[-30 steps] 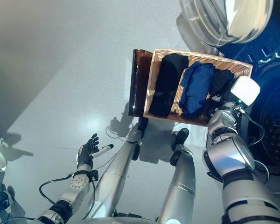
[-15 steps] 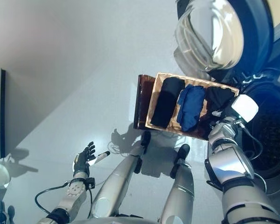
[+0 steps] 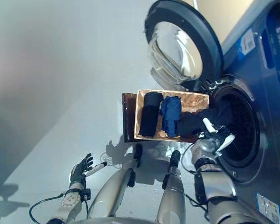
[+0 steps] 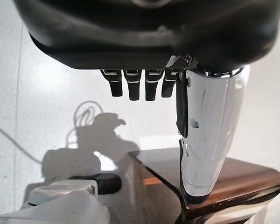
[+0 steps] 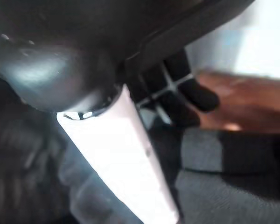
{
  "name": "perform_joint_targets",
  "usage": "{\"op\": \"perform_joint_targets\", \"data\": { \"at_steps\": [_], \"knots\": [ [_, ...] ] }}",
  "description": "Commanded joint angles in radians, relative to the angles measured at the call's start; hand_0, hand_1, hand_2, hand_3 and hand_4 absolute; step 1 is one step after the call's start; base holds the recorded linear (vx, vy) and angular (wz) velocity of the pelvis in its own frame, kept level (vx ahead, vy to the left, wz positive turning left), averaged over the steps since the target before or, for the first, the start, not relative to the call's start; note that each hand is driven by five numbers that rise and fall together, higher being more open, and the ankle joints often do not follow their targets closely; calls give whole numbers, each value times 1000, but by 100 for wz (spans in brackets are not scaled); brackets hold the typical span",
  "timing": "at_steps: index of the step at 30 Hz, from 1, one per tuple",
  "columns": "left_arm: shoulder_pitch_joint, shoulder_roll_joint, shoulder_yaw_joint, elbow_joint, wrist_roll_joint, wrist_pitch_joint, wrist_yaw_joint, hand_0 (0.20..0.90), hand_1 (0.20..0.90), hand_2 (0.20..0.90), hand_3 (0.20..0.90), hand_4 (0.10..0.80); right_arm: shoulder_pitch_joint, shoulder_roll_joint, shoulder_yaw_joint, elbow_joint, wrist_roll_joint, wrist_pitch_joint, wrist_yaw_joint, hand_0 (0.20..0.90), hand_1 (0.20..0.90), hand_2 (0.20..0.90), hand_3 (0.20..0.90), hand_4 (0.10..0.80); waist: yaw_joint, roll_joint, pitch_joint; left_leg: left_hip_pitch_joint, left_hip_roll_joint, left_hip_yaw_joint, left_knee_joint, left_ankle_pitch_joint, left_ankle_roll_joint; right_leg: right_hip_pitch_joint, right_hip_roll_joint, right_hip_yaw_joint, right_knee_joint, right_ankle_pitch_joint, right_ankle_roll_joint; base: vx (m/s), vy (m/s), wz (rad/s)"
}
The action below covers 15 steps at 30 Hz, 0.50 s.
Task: Pick up the clothes and place them into the washing machine
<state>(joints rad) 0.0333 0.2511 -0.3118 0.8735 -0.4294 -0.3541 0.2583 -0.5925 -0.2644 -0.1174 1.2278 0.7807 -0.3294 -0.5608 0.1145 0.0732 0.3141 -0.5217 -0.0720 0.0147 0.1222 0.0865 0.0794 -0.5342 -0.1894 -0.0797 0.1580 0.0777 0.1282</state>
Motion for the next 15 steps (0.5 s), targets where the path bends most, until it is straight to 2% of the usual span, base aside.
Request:
{"op": "perform_joint_targets", "data": {
  "at_steps": [1,5,6,7,11,15],
  "knots": [
    [49,8,55,-11,-44,-46,4,900,900,900,900,800,44,16,-31,-172,240,-205,125,200,200,200,200,300,2,21,-13,-88,11,-38,60,-35,-74,-13,10,-18,-18,8,-47,-12,18,-8],
    [42,-18,65,-17,-68,-49,-2,900,900,900,900,800,64,77,-74,-256,344,-276,168,200,200,200,200,300,-10,41,5,-152,1,-29,192,-83,-69,-85,12,-13,131,-56,-63,1,27,-10],
    [38,-22,64,-13,-72,-50,-1,900,900,900,900,800,58,81,-85,-271,358,-291,170,200,200,200,200,300,-13,46,6,-156,-5,-41,240,-136,-68,-91,16,-1,182,-99,-62,-38,4,-2],
    [36,-27,64,-14,-78,-53,-5,900,900,900,900,800,53,80,-94,-286,367,-302,170,200,200,200,200,300,-15,54,17,-190,-3,-29,278,-125,-66,-117,9,-12,219,-92,-71,-16,6,5],
    [55,-42,40,-11,-87,-55,-25,900,900,900,900,800,20,80,-143,-299,409,-354,160,200,200,200,200,300,-21,83,3,-217,3,-22,342,-166,-67,-153,12,-12,287,-136,-73,5,12,10],
    [61,-53,9,17,-91,-55,-28,900,900,900,900,800,-37,64,-190,-291,405,-400,100,200,200,200,200,300,-18,116,-4,-214,10,-4,356,-185,-57,-171,22,12,317,-153,-75,49,60,-10]
  ]
}}
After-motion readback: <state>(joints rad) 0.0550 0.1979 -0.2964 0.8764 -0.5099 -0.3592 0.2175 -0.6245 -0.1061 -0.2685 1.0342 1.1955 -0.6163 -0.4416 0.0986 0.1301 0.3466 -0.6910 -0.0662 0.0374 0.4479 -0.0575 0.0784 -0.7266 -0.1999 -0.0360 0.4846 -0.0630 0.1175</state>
